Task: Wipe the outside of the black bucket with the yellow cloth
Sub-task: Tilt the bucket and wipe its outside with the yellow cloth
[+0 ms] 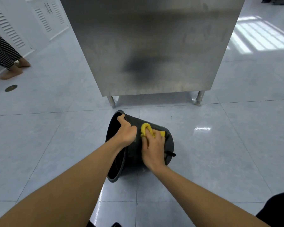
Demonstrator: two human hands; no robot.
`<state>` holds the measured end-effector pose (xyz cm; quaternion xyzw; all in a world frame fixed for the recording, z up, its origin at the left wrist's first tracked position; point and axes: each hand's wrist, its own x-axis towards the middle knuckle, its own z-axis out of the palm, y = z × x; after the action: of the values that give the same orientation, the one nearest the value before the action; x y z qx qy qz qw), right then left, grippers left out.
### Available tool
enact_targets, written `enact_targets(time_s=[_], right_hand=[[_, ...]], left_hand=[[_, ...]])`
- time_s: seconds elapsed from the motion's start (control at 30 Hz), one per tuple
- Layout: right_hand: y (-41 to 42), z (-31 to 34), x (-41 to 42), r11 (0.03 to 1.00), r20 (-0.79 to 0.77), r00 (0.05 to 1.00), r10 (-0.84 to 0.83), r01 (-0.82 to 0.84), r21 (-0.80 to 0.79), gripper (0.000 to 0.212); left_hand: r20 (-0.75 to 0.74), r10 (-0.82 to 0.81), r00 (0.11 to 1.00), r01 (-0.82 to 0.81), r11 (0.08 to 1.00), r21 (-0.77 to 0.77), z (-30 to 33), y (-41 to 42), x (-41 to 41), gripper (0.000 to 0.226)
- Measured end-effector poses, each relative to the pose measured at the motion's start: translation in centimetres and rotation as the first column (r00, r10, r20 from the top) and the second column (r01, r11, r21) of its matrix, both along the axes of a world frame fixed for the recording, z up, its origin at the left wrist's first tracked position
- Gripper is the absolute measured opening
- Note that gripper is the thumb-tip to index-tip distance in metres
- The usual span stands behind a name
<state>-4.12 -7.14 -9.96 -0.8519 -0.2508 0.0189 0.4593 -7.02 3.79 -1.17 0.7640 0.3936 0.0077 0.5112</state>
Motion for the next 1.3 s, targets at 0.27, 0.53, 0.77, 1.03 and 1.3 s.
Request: enact_targets(time_s=[0.27,0.53,0.77,1.03,1.3], right_hand=[[1.6,2.6,-1.8,0.984,0.03,0.995,0.097,-0.101,0.15,0.034],[-0.5,-0.2,0.3,0.993,0.026,0.999,-0.037,0.04,-0.108,0.044],[-2.9,-2.6,1.2,0.978,-0.148,0.973,-0.175,0.154,-0.144,0.041],[0.6,1.9,-1.0,0.997,0.06,0.997,0.048,-0.052,0.06,0.034],[-1.7,-1.6,1.2,0.992,-0.09,0.993,-0.082,0.072,-0.106,0.041]], left_hand=[[-0.06,-0.071,0.996,0.075,0.995,0.071,0.7,1.4,-0.1,0.054],[-0.055,-0.112,0.992,0.118,0.985,0.128,0.7,0.9,-0.2,0.067],[-0.093,-0.105,0.99,0.112,0.991,0.073,0.6,0.7,0.0,0.078],[0.019,-0.05,0.999,0.043,0.967,0.249,-0.1,0.6,-0.1,0.073],[0.063,0.053,0.997,-0.075,0.903,0.422,-0.2,0.1,-0.5,0.041]])
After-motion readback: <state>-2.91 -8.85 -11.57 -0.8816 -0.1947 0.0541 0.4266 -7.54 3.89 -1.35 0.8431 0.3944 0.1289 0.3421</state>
